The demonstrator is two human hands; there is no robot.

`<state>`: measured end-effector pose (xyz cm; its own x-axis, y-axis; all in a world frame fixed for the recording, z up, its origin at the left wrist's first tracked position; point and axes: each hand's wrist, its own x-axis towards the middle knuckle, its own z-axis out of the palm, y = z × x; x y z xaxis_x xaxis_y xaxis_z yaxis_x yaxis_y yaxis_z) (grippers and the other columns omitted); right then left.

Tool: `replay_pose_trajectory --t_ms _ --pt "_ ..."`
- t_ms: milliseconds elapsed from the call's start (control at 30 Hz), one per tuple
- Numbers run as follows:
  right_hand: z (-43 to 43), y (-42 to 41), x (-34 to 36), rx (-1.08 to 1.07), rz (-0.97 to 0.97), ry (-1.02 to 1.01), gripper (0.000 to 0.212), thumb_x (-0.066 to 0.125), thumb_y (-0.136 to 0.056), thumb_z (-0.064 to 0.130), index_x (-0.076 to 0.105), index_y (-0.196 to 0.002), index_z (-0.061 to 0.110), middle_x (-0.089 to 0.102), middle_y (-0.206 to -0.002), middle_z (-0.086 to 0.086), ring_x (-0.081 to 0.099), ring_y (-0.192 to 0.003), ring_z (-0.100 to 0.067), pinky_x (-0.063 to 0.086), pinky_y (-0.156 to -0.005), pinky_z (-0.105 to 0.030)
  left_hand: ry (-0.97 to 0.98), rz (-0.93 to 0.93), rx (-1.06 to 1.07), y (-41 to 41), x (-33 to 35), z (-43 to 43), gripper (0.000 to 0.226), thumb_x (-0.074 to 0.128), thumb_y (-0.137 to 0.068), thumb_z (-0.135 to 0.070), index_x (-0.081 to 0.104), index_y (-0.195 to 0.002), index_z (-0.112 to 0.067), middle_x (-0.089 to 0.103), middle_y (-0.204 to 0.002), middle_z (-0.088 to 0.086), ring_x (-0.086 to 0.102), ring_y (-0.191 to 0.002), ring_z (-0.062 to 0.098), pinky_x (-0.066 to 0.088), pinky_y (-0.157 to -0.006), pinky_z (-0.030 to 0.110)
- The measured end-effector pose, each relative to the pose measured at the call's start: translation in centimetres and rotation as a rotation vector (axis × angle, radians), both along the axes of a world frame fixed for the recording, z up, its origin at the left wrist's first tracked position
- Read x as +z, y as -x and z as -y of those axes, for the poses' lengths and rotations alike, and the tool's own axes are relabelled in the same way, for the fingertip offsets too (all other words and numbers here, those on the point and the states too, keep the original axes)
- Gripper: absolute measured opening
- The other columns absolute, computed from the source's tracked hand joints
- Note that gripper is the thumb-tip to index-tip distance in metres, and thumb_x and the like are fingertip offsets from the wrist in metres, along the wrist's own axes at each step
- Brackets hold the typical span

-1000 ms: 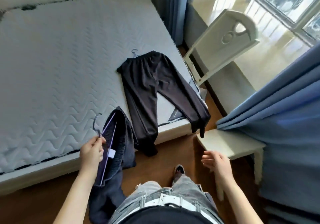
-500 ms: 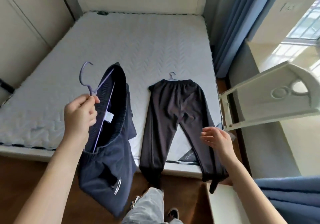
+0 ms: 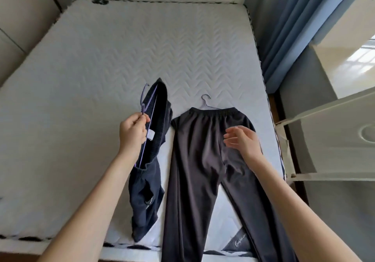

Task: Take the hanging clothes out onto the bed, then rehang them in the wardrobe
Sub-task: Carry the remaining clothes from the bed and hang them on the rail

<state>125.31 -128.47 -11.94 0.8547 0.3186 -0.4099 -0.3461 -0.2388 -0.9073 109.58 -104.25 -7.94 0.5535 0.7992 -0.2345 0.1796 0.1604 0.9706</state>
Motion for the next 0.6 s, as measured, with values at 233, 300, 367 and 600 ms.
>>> replay_pose_trajectory --t_ms 233,300,367,600 --pt "-11.3 -12.4 -15.7 -0.028 0.012 0.077 0.021 0.043 -0.092 0.001 0.064 -0.093 0.004 0.063 -0.077 -0.010 0.058 -0.061 -0.018 0.050 -0.056 -0.020 0.133 -0.103 0.092 -9.5 -17.8 -5.1 0.027 0.044 -0.098 -0.004 0.052 -0.071 -0.008 0.026 -0.038 -0.013 0.020 -0.031 0.004 0.018 -0.033 0.012" --pt "-14.6 -15.9 -20.9 -0.012 0.021 0.106 0.019 0.047 -0.090 0.002 0.064 -0.098 0.005 0.062 -0.077 -0.008 0.057 -0.064 -0.018 0.051 -0.064 -0.025 0.162 -0.095 0.133 -11.1 -21.9 -6.3 0.028 0.044 -0.097 -0.004 0.053 -0.071 -0.008 0.027 -0.038 -0.012 0.020 -0.031 0.004 0.018 -0.034 0.012" --pt "-17.8 -19.3 -25.7 0.016 0.044 0.158 0.023 0.052 -0.085 0.010 0.067 -0.103 0.005 0.062 -0.076 -0.005 0.057 -0.070 -0.018 0.050 -0.071 -0.033 0.188 -0.078 0.155 -12.2 -25.4 -7.3 0.027 0.044 -0.096 -0.004 0.053 -0.071 -0.009 0.027 -0.041 -0.010 0.019 -0.032 0.004 0.018 -0.034 0.012" --pt "-25.1 -25.8 -35.3 -0.067 -0.195 0.197 0.006 0.053 -0.083 0.017 0.048 -0.083 0.017 0.044 -0.064 -0.001 0.047 -0.049 -0.016 0.036 -0.048 -0.026 0.210 -0.042 0.072 -12.8 -31.0 -8.1 0.022 0.044 -0.097 -0.005 0.055 -0.078 -0.007 0.023 -0.049 -0.007 0.015 -0.040 0.007 0.009 -0.043 0.022"
